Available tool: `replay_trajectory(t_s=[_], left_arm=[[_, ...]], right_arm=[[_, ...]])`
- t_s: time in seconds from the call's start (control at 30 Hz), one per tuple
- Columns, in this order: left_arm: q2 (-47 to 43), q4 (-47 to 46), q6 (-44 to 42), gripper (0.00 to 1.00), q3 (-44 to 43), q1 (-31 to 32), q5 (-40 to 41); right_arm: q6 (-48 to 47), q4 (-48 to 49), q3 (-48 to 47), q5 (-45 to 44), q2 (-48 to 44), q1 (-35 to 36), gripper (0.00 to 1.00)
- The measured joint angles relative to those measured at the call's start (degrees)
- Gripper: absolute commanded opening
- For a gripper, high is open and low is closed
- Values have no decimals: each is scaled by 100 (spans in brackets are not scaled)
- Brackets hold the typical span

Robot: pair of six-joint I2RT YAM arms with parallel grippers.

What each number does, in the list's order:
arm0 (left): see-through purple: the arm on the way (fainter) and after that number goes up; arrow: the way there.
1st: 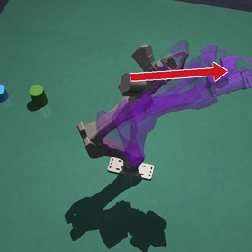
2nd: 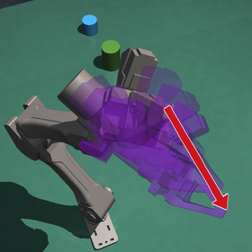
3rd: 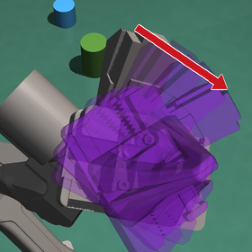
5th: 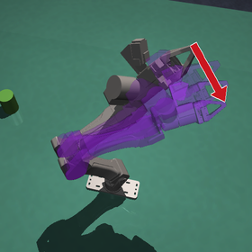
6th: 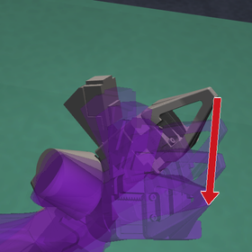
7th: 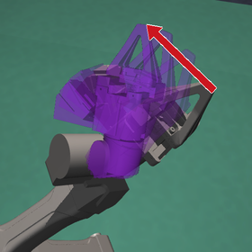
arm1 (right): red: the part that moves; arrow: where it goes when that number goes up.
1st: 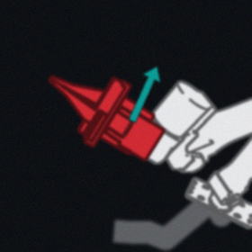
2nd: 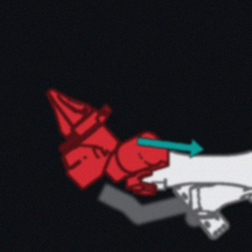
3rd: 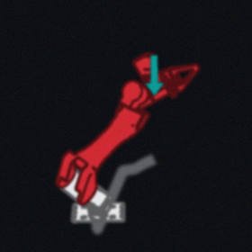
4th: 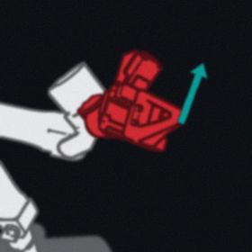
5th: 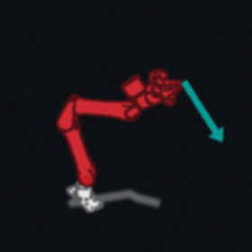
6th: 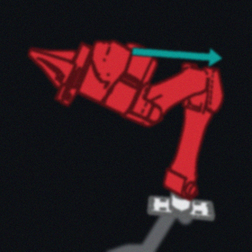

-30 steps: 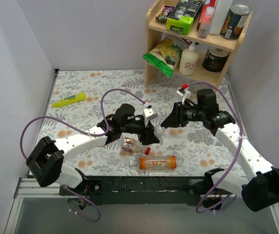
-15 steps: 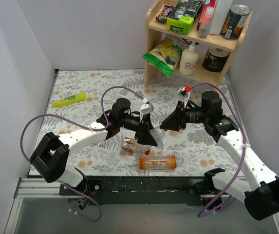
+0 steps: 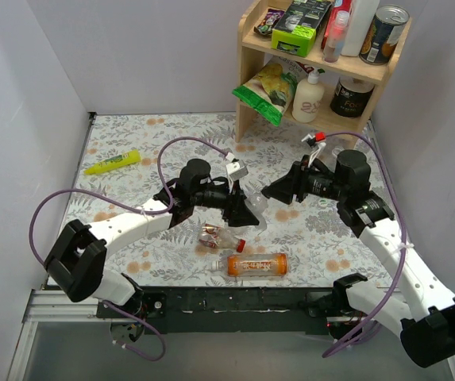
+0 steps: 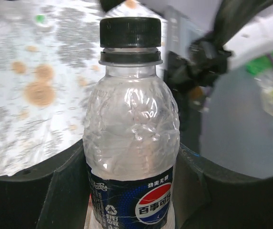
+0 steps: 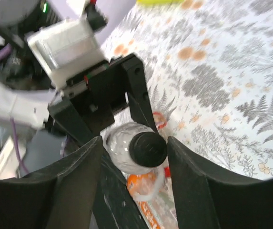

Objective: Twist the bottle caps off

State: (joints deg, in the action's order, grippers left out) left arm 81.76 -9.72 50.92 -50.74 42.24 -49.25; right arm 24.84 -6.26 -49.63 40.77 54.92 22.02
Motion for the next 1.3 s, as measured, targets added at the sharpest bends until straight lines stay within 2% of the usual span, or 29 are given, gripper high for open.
replay_trajectory(t_s=[0.2, 0.37, 0.67, 0.87, 0.97, 1.03, 1.07, 1.13, 1.3], left_arm=[[-461, 205, -170, 11, 199, 317, 1646], [-673, 190, -170, 11, 289, 485, 2374], [-704, 201, -214, 10, 343, 608, 2905], [-719, 205, -262, 9, 343, 647, 3029], [-730, 205, -286, 9, 343, 667, 3067], [-734, 221, -302, 9, 343, 673, 3091], [-734, 225, -315, 9, 343, 673, 3099], [-737, 223, -321, 9, 345, 675, 3106], [-769, 199, -315, 9, 361, 667, 3080]], right_arm=[[975, 326, 382, -1637, -809, 197, 66], [1414, 531, 498, -2461, -682, 649, 64], [1812, 802, 623, -3145, -332, 1185, 57], [1875, 955, 623, -3254, -210, 1228, 48], [1884, 979, 623, -3263, -131, 1231, 38], [1902, 988, 625, -3274, -94, 1237, 26], [1891, 990, 625, -3274, -92, 1239, 16], [1893, 994, 625, -3281, -92, 1241, 2], [1827, 1169, 693, -3246, -103, 1250, 1]])
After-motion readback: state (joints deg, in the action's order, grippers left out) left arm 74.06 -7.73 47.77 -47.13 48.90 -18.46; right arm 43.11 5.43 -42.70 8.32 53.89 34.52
